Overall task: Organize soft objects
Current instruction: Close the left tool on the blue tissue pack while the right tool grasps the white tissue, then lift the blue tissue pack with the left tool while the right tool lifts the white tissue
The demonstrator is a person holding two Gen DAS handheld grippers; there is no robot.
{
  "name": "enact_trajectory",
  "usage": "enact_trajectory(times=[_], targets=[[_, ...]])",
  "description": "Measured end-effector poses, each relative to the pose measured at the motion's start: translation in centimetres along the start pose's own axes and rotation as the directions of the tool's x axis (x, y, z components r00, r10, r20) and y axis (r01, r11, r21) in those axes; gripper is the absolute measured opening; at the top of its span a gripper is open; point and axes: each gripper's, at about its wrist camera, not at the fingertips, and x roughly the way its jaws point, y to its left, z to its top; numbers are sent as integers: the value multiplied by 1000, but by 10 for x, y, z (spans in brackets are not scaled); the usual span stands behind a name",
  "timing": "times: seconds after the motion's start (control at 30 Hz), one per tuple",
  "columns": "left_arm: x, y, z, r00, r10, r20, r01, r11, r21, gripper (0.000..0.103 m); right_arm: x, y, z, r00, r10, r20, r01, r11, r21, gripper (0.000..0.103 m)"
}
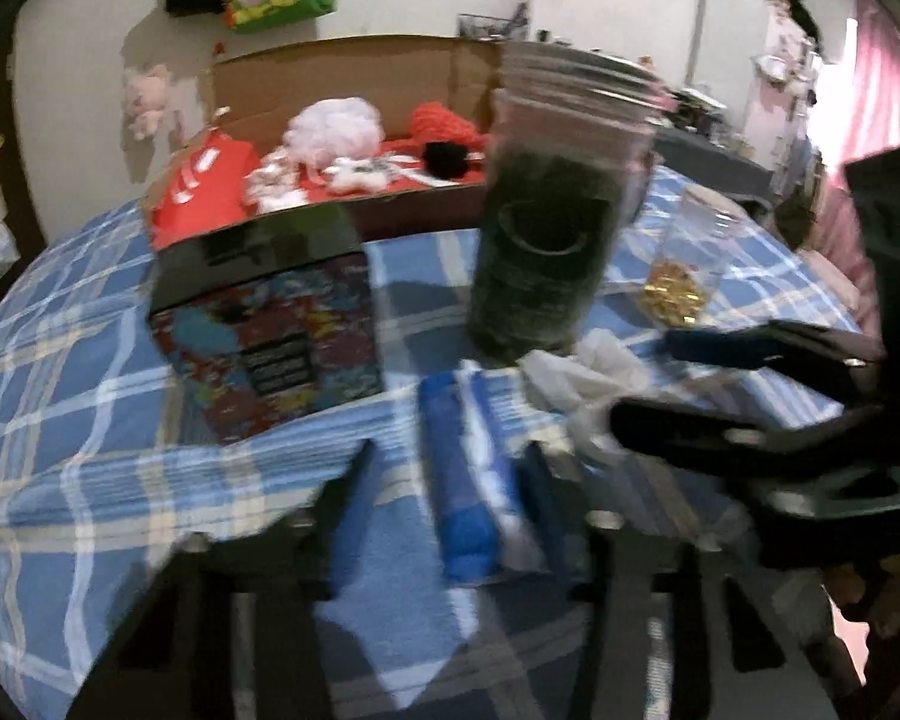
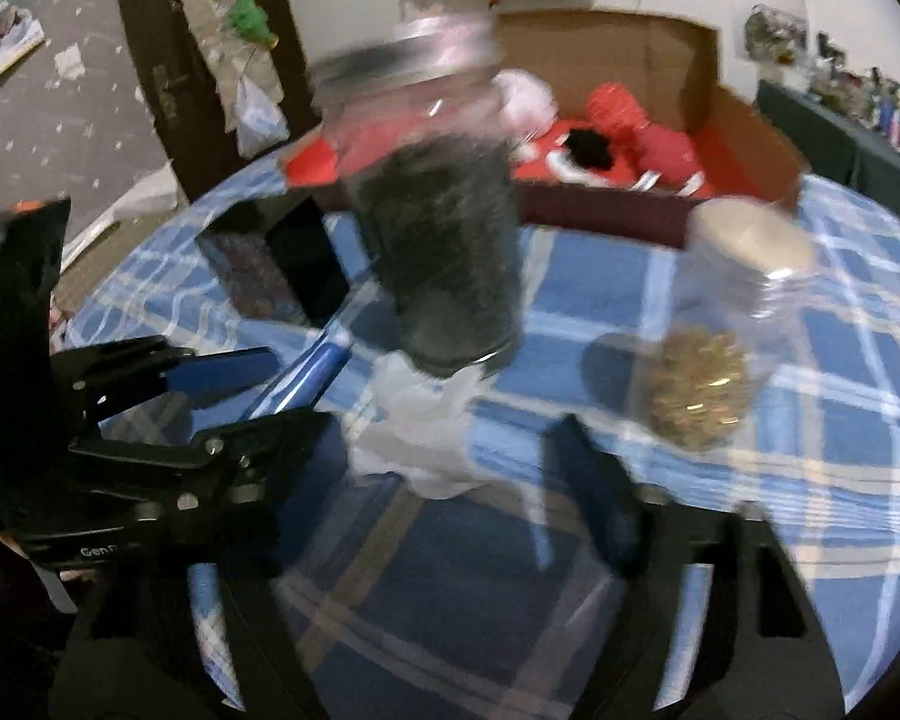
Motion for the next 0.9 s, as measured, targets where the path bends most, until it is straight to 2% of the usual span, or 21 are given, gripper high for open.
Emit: enact_trajectory(times=[0.03,0.07,0.17,0.47,0.9], targets=[[0,-1,0,1000,-21,-1,21,1000,-1,31,3,2,0,1000,6,-10,-6,1000,-5,38],[-1,-1,0,1000,-19,2,19,1000,-2,29,2,5,-1,1000,6,-3,-6,1000,-26,27],[-3,0,0,999,-35,5,36,999,-22,27,-5,11,-4,1000,3,25,-2,999,-47,21],[-25,-8,8,996,-67,60,67,998,-5,26,-40,15,-5,994,-6,112,11,999,-44,20],[-31,-9,10,995,-67,67,68,998,-10,26,-47,9,-8,993,-19,117,21,1000,-20,20]])
